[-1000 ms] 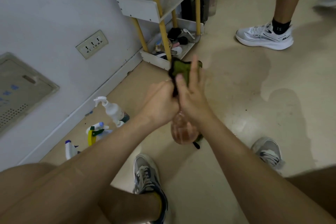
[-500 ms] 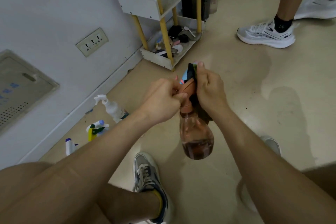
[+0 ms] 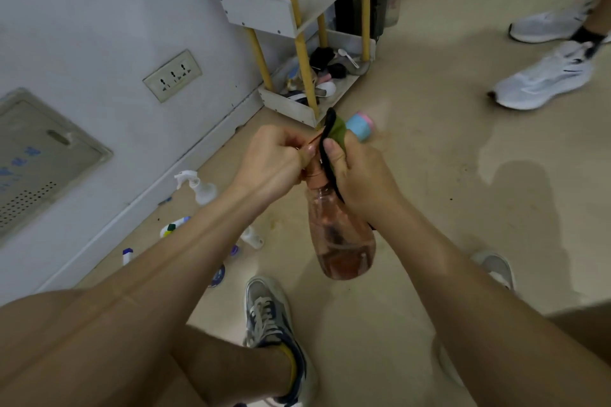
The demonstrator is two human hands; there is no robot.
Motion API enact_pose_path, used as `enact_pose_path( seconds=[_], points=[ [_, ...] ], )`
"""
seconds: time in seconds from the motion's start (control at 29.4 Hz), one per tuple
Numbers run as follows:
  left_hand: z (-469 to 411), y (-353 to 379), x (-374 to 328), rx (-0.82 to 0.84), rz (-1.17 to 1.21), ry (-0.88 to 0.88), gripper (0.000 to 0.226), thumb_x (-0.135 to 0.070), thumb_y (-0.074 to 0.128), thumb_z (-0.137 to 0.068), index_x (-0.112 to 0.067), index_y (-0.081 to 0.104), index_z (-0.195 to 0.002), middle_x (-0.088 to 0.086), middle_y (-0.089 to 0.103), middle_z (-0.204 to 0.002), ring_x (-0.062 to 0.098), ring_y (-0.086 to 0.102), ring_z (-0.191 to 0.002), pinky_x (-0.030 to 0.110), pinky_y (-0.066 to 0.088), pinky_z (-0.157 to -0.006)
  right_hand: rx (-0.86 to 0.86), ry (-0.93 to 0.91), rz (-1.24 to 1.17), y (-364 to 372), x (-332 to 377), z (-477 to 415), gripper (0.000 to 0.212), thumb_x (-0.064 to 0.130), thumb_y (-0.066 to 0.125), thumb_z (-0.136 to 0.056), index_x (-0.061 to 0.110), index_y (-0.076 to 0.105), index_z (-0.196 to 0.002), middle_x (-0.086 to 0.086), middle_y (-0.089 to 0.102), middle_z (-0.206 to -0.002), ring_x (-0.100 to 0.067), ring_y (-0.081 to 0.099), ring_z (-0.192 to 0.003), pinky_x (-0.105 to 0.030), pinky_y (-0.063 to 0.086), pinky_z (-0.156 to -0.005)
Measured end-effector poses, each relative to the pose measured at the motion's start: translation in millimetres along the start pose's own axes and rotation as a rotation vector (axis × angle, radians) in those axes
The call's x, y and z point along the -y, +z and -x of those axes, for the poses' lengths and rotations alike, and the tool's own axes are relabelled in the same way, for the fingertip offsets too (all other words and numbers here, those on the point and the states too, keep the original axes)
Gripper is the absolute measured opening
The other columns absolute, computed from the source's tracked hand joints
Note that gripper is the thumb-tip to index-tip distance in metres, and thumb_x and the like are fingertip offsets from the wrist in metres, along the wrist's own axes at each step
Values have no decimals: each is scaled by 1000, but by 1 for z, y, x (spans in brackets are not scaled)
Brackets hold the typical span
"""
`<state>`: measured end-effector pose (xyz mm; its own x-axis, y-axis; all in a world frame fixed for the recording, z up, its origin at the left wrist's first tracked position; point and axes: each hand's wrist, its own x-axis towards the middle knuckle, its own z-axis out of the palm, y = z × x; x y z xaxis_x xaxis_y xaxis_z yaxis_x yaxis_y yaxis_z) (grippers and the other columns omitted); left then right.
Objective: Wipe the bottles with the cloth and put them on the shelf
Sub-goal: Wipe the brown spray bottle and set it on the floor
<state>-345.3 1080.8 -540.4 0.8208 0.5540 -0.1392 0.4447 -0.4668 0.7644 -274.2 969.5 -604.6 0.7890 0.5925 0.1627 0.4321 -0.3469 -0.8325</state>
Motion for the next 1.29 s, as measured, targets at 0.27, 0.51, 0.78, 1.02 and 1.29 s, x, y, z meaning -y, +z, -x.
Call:
enact_pose_path(
  seconds=[0.27, 0.51, 0.78, 1.02, 1.29],
  points=[
    [-5, -20, -4, -123, -85, -18, 37, -13, 57, -93, -21, 67, -58, -1, 70, -61, 19, 68, -66, 45, 58, -78, -45, -55, 509, 7, -18, 13, 19, 28, 42, -103, 13, 54, -101, 1, 47, -71, -26, 51, -65, -34, 32, -55],
    [-14, -33, -8, -243, -176, 40, 29, -25, 62, -88, -26, 68, -60, 0, 73, -73, 26, 70, -77, 44, 56, -80, -139, 330, -419, -8, 3, 8, 47, 41, 45, -101, 3, 55, -77, -10, 59, -72, -27, 57, -68, -38, 45, -62],
    [-6, -12, -12, -188, -342, 73, 18, -32, 64, -91, -17, 73, -93, 4, 70, -85, 25, 65, -83, 42, 54, -79, 84, 6, 26, 44, 24, 24, 42, 31, 39, -99, 14, 35, -137, -5, 54, -121, -28, 54, -111, -53, 48, -88],
    [-1, -8, -8, -121, -262, 110, 14, -29, 64, -91, -20, 75, -94, 2, 71, -87, 21, 65, -85, 44, 54, -79, 348, 216, -478, 12, 6, -1, 9, 33, 57, -97, 34, 62, -105, 0, 69, -110, -22, 64, -107, -46, 50, -99],
    [1, -17, -16, -59, 114, 119, 26, -5, 58, -95, -20, 67, -76, 1, 70, -67, 21, 69, -69, 51, 59, -76, 478, 448, -673, -4, -15, -4, 43, 49, 49, -97, 15, 67, -114, -10, 74, -106, -28, 69, -103, -41, 54, -96]
  ],
)
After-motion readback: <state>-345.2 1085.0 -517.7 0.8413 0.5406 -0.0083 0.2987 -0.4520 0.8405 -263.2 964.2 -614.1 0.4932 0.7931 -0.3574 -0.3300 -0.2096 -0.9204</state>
